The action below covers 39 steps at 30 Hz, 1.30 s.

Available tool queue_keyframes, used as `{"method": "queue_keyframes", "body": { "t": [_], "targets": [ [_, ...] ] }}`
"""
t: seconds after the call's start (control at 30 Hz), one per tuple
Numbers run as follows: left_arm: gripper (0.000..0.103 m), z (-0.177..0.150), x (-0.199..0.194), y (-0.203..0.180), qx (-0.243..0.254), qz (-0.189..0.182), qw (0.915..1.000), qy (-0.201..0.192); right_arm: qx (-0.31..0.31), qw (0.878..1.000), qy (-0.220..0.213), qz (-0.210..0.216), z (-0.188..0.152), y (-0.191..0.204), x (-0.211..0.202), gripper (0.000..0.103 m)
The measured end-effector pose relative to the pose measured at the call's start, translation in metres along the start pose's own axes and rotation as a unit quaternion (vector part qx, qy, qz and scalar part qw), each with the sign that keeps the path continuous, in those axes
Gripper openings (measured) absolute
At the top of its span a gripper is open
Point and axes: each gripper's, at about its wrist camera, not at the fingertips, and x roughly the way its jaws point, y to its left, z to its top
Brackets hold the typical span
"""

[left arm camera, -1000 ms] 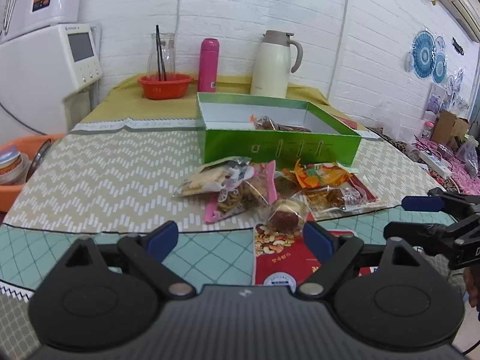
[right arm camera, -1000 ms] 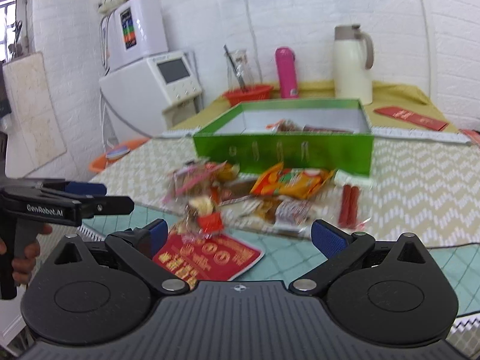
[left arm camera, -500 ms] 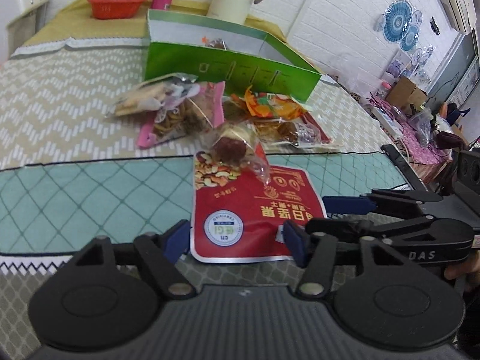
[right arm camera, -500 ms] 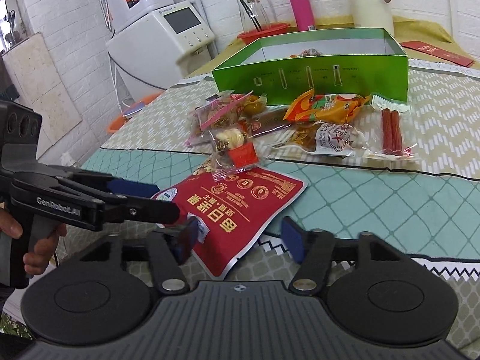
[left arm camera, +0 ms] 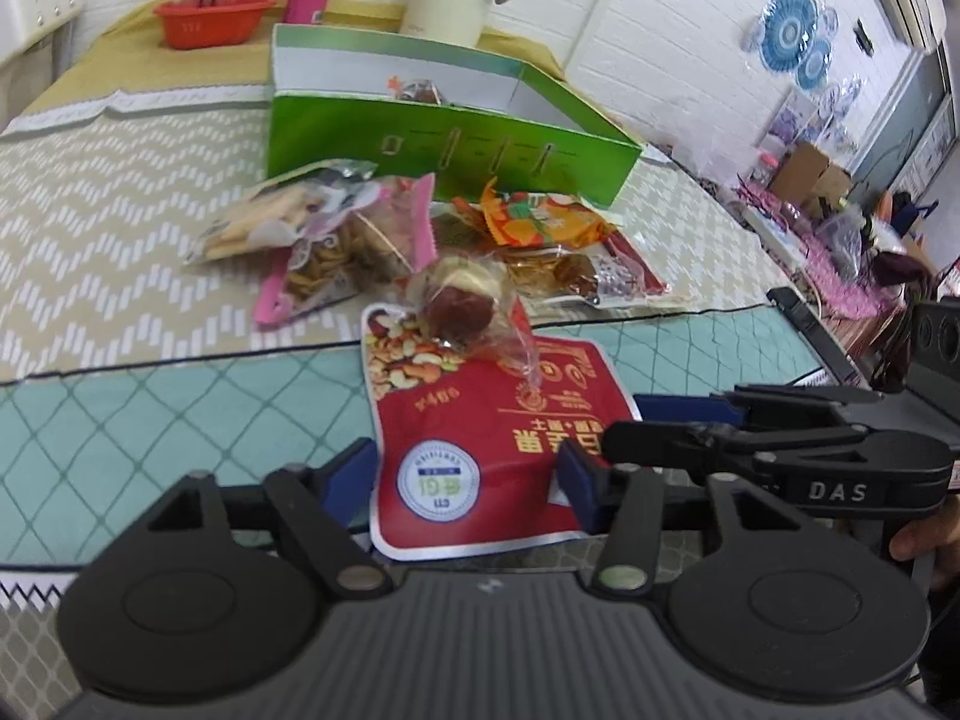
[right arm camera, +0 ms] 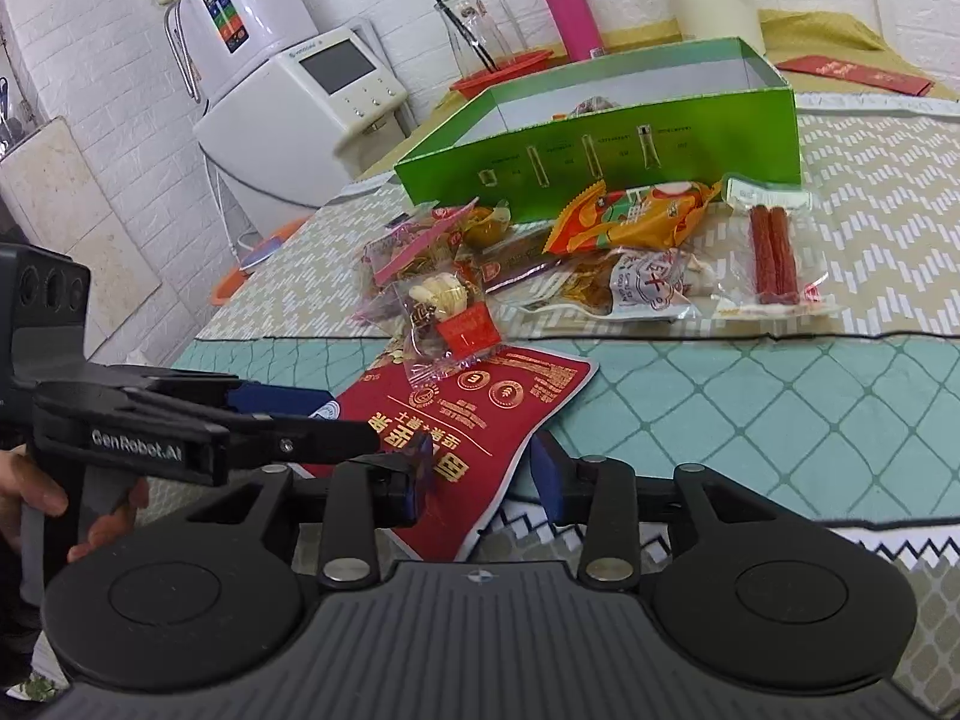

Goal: Organize snacks
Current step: 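Grasp the red nut packet with the left gripper and lift it, then lower the red nut packet into the green box and open the left gripper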

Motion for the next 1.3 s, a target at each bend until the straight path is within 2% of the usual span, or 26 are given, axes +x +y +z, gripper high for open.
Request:
{"method": "queue_keyframes", "body": {
  "t": [0.07,0.17,0.23,0.33,0.43,0.6,0.73,1.03,1.3],
  "targets": [
    [0.044,0.001,0.000,0.001,-0.011,-0.005,0.9999,0.000,-0.013,1.000,-0.011,-0.007,-0.001,0.005,0.004,0.063],
    [0.044,-0.002,-0.002,0.007,-0.021,-0.008,0.9997,-0.009,-0.031,0.999,-0.011,-0.011,-0.004,0.007,0.001,0.054],
    [0.042,-0.001,-0.001,0.009,-0.035,-0.008,0.9993,-0.014,-0.024,1.000,-0.009,-0.007,-0.002,0.004,0.001,0.043],
    [0.032,0.000,-0.002,0.003,-0.044,-0.015,0.9988,-0.016,-0.029,0.999,-0.013,-0.019,0.002,0.009,-0.001,0.031],
    [0.026,-0.001,-0.018,-0.007,-0.030,-0.018,0.9988,-0.033,-0.042,0.998,-0.026,-0.024,0.004,0.014,-0.015,0.029],
    [0.025,0.010,-0.047,-0.021,-0.017,-0.032,0.9974,-0.063,-0.068,0.996,-0.055,-0.018,0.019,0.027,-0.044,0.029],
    [0.025,0.035,-0.060,-0.027,-0.006,-0.037,0.9951,-0.091,-0.072,0.994,-0.081,-0.007,0.045,0.028,-0.058,0.029],
    [0.023,0.099,-0.041,-0.014,-0.016,-0.039,0.9921,-0.118,-0.071,0.991,-0.111,-0.012,0.097,0.010,-0.040,0.029],
    [0.023,0.154,-0.001,0.023,-0.052,-0.035,0.9898,-0.128,-0.060,0.991,-0.119,-0.011,0.148,-0.019,0.005,0.029]
  ]
}}
